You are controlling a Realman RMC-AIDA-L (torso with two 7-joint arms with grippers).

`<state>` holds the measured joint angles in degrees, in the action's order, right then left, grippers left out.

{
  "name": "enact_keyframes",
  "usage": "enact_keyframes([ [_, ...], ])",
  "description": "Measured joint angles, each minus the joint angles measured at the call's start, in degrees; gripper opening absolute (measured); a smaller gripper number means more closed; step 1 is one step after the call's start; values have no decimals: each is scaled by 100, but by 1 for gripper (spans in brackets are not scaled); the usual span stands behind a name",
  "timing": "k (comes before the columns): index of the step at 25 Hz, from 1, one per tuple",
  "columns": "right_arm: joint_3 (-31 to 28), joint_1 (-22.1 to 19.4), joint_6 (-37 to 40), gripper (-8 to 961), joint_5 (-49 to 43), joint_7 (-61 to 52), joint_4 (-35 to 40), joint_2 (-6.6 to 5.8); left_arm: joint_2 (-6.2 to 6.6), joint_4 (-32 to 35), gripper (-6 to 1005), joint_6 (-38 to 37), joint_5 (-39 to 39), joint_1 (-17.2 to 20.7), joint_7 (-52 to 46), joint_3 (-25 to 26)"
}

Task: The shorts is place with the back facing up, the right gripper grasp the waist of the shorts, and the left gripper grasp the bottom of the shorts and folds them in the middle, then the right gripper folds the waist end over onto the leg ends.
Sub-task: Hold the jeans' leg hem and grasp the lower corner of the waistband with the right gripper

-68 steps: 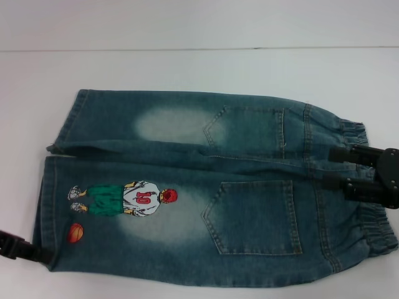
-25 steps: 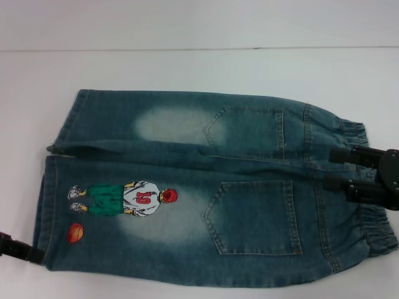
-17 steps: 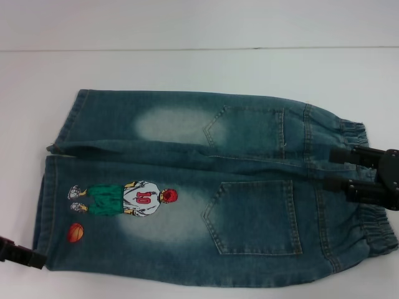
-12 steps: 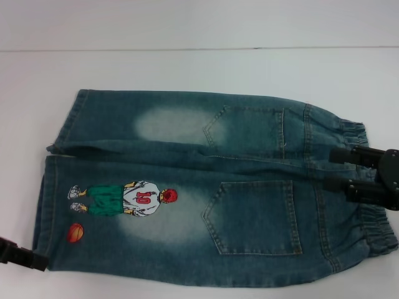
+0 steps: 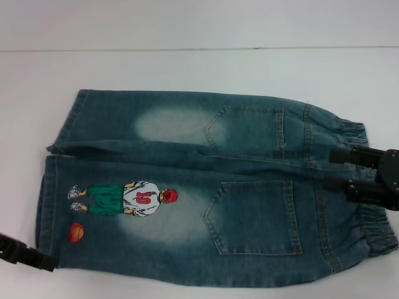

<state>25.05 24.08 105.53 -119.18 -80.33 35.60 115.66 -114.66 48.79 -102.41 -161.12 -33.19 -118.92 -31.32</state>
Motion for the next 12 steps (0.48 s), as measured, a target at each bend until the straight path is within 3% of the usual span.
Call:
enact_keyframes([
  [12, -49, -24, 37, 800, 0, 0, 0, -16, -23, -1, 501, 54, -6, -82, 1, -33],
])
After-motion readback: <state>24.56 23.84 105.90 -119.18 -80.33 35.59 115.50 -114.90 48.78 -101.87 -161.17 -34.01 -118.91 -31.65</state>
